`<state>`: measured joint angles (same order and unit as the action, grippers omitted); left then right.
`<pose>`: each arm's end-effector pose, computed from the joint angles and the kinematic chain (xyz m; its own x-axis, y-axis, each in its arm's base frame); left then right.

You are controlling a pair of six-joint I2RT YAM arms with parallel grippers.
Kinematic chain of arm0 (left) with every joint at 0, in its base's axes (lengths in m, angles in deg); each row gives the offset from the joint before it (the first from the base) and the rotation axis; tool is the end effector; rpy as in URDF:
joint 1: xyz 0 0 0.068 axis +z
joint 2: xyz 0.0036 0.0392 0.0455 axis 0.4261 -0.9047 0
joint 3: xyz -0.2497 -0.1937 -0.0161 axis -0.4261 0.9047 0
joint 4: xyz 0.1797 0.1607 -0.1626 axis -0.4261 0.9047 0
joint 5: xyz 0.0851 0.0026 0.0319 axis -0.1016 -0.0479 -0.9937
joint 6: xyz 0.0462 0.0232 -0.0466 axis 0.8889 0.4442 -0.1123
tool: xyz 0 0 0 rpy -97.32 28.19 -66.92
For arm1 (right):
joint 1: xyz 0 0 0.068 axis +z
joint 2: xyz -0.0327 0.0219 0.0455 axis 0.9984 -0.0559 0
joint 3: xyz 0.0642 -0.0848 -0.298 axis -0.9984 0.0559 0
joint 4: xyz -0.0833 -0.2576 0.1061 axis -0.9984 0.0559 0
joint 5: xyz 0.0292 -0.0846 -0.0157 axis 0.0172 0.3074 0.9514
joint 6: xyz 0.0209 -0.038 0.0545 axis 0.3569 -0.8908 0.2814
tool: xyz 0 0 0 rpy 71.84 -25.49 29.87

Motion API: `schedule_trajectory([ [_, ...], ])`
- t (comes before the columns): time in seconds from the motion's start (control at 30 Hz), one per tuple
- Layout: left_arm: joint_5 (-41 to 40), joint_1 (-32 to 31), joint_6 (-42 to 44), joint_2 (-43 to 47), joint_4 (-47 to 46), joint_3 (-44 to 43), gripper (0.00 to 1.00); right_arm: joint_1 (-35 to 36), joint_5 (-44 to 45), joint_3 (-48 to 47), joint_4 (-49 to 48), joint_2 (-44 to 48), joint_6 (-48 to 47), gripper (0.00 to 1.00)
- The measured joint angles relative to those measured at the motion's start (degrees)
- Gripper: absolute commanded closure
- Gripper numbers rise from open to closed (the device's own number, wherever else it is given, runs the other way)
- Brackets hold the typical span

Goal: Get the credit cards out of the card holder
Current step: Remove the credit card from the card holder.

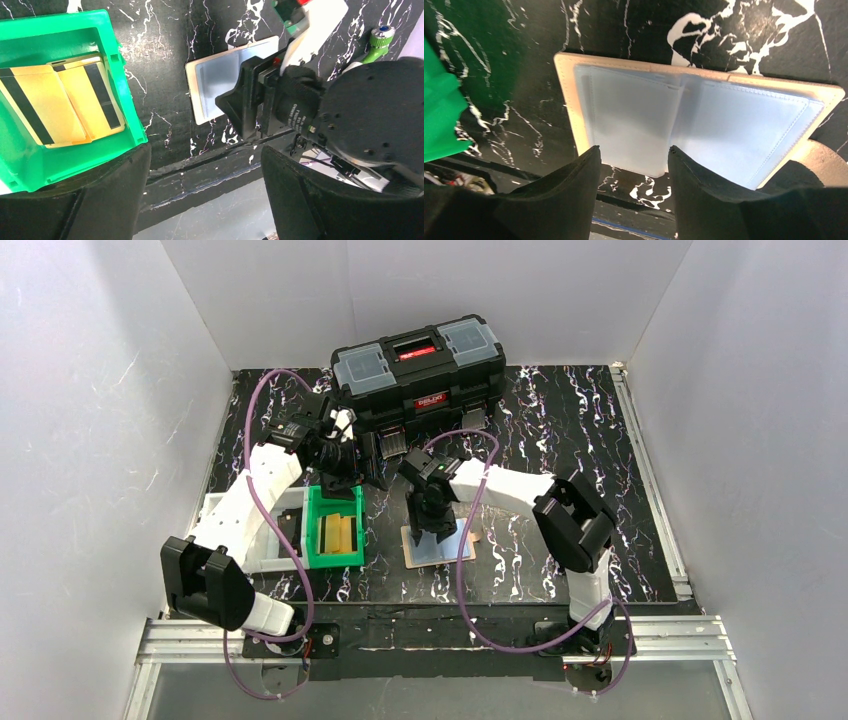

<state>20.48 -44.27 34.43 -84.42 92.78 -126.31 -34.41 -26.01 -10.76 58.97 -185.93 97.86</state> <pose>0.2995 -0.1231 0.3448 -0.9254 -0.1394 -0.3526 0.0572 0.8680 -0.4932 0.2679 0.3509 0.1936 -0.9657 -0.1579 -0.2060 -0.2048 0.9511 0.2311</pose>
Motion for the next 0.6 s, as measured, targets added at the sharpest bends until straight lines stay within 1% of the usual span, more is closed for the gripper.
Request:
schedule_trajectory([
  [0.27,1.25,0.13,-0.61,0.00,-0.92,0.00,0.21,1.01,1.49,-0.66,1.36,-2.47,-0.42,0.38],
  [0.43,1.40,0.17,-0.94,0.00,-1.55,0.63,0.21,1.01,1.05,-1.01,1.16,-3.26,-0.79,0.40],
  [0.5,1.57,0.17,-1.09,0.00,-2.19,1.42,0.22,0.94,0.81,-1.05,1.16,-3.34,-1.01,0.49],
  [0.6,2.12,0.17,-1.66,-0.24,-2.89,3.26,0.23,0.83,0.50,-0.90,1.03,-3.43,-1.49,0.69],
])
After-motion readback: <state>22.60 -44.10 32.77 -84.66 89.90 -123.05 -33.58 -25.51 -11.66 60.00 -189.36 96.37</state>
